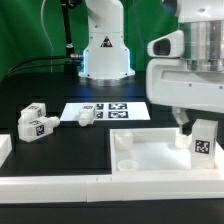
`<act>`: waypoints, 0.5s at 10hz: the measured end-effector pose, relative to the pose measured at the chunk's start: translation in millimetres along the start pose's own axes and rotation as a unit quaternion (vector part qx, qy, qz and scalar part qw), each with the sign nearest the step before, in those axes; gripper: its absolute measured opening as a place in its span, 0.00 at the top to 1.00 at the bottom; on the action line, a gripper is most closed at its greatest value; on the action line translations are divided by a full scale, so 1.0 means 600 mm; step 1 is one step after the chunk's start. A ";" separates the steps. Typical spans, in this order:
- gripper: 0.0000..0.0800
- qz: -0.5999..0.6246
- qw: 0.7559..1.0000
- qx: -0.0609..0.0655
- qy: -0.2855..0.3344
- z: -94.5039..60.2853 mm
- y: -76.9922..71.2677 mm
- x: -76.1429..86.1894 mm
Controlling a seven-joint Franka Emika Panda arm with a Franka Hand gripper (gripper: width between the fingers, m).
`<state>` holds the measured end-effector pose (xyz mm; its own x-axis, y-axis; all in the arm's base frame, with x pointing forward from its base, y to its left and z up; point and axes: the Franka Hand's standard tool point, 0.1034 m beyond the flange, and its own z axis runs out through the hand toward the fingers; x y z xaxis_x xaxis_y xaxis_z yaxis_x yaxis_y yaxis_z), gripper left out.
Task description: Assemble one leg
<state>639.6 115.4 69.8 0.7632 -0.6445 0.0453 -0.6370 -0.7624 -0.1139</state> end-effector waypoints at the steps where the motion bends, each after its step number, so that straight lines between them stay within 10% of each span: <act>1: 0.29 -0.010 1.000 0.001 0.007 0.001 -0.002 0.000; 5: 0.64 0.094 0.996 0.000 0.006 0.003 0.001 -0.001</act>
Offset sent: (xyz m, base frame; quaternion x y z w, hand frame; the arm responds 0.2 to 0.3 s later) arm 0.0000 0.0000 0.0000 0.0000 0.0000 0.0650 0.9979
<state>639.1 115.5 68.2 0.6286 -0.7770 0.0345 -0.7689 -0.6275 -0.1225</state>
